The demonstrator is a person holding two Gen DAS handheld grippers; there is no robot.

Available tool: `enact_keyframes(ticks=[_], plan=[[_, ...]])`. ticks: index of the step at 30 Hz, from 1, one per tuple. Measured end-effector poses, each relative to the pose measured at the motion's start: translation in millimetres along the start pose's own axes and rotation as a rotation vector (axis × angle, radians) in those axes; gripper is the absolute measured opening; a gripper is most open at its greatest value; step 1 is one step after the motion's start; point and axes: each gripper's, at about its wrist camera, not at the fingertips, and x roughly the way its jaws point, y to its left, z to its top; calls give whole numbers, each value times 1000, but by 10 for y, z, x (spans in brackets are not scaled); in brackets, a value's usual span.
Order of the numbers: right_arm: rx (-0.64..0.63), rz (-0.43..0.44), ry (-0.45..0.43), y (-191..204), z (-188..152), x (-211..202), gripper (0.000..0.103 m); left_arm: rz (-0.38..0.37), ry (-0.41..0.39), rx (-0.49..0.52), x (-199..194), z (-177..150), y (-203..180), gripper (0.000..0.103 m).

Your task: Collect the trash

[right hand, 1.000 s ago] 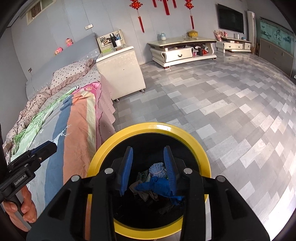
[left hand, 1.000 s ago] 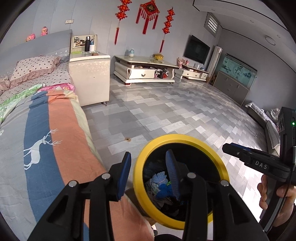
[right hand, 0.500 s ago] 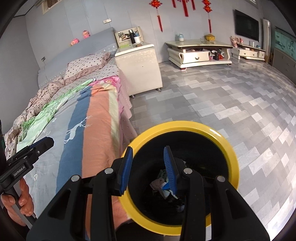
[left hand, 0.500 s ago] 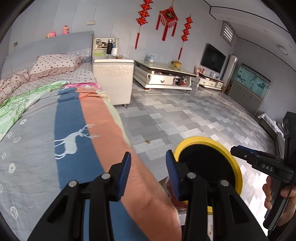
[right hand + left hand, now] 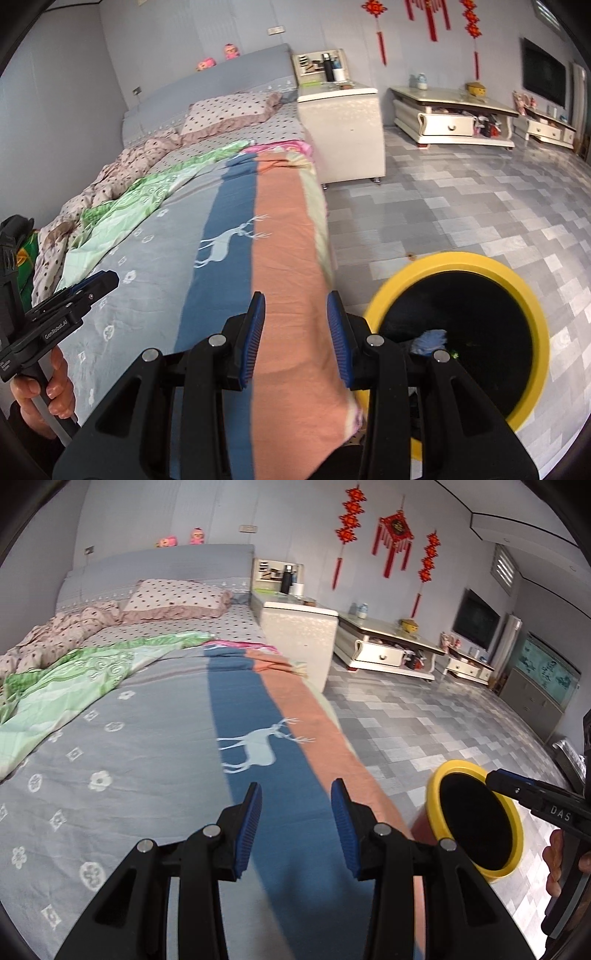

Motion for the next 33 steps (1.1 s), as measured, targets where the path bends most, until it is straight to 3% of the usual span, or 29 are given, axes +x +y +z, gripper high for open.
enact_keyframes(ticks=[16,20,25,31,33], plan=[[-132,129,72,1148,-151,424,38,158,17,-113,-348,-449,1053,37],[-149,139,96,1267,-249,534,42,183,21,-136,-361,-586,1190,47],[-171,135,105,1387,-374,641,54,204,18,-155,-356,-735,1306,58],[-178,124,74,1424,-488,666,79,232,-30,-168,-423,-850,1371,81],[-179,121,58,1419,-513,649,93,243,-52,-166,-465,-859,1374,91]])
